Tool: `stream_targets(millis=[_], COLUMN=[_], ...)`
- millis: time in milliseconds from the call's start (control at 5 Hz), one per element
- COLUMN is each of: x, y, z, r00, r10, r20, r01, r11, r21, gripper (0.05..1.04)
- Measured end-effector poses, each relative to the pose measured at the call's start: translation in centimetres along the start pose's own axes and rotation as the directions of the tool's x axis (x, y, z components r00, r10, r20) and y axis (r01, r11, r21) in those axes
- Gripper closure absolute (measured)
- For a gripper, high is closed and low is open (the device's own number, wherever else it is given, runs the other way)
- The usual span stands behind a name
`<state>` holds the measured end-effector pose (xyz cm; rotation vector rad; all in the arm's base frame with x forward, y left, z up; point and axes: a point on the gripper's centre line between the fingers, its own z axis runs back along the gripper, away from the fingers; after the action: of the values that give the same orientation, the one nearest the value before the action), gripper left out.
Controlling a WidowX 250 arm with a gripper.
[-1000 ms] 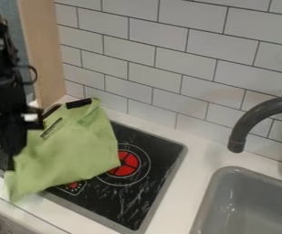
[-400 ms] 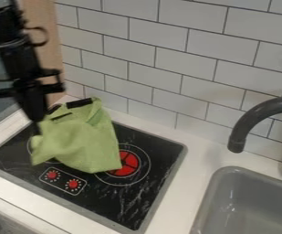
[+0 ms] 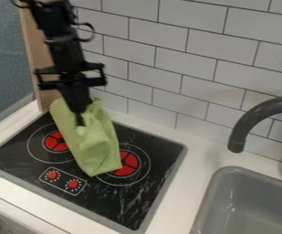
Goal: Fold the cloth from bottom left to top right
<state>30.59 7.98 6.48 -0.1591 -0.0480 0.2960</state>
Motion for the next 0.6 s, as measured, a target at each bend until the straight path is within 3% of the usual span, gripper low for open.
stream_targets(millis=[600], x=[1.5], y=[-2.2], z=[-4.5], r00=[0.999], r10=[-0.036], r20=[0.021], r01=[0.036], r11=[0.999], r21=[0.031], gripper=[1.033])
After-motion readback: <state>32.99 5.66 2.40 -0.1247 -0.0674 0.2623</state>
